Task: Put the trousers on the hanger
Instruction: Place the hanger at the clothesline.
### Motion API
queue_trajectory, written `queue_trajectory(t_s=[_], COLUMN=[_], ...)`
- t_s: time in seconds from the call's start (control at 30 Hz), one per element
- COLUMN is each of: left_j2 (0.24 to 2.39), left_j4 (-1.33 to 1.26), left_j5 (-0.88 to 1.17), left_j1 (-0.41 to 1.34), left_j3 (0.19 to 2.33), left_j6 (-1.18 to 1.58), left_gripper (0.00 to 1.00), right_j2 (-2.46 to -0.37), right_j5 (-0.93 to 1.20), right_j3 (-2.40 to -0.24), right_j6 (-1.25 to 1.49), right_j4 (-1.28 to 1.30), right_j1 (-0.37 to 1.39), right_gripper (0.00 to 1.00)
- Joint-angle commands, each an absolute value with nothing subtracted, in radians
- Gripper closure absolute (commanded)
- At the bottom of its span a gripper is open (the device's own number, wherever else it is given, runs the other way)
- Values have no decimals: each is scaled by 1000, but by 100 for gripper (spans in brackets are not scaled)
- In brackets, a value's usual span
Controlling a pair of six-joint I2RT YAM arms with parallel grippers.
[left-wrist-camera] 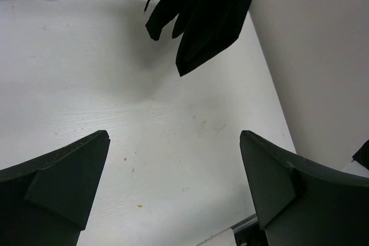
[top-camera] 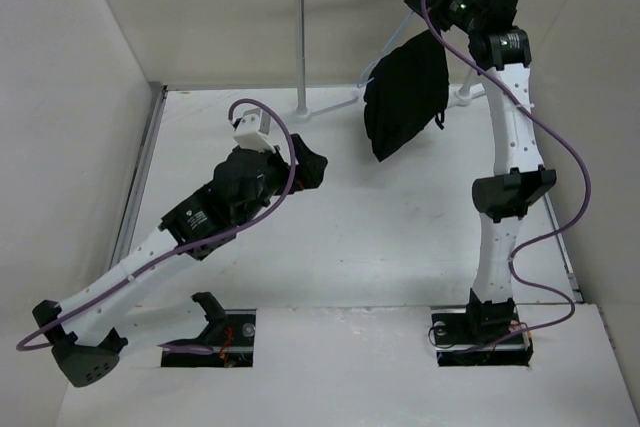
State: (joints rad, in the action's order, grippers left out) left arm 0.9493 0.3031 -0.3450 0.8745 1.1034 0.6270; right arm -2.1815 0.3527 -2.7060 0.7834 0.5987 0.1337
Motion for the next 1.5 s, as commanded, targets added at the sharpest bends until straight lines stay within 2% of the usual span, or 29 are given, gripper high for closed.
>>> queue_trajectory(t_s=[0.0,0.5,0.77,0.8,0.87,0.97,1.3,1.4,1.47], left_j2=[968,1072,1316,1354,1434,1557,1811,1825,1816], left_j4=[247,189,109,100,95,116,123,114,100], left_j5=[-287,-223,-78,-65,-51,0,97,132,143], left_j1=[855,800,703,694,679,656,693,715,732], left_j3=[1094,1137,1420,1474,1586,1741,2058,2069,2048], left_j6=[649,641,487,459,407,367,307,310,310], left_gripper=[0,0,0,4,26,43,41,42,47], right_j2=[-2183,-2264,-2175,-2160,-2128,-2073,-1841,-1796,-1778], right_j5=[380,374,391,394,396,390,383,379,373], right_j3=[-2796,-2838,-2829,-2823,-2806,-2748,-2401,-2327,-2292], right_j6=[793,854,764,750,726,696,693,695,692], right_j4=[497,368,475,494,534,572,534,522,520], right_j1=[113,70,74,77,88,108,186,197,203], right_gripper=[100,100,100,100,100,100,100,100,100])
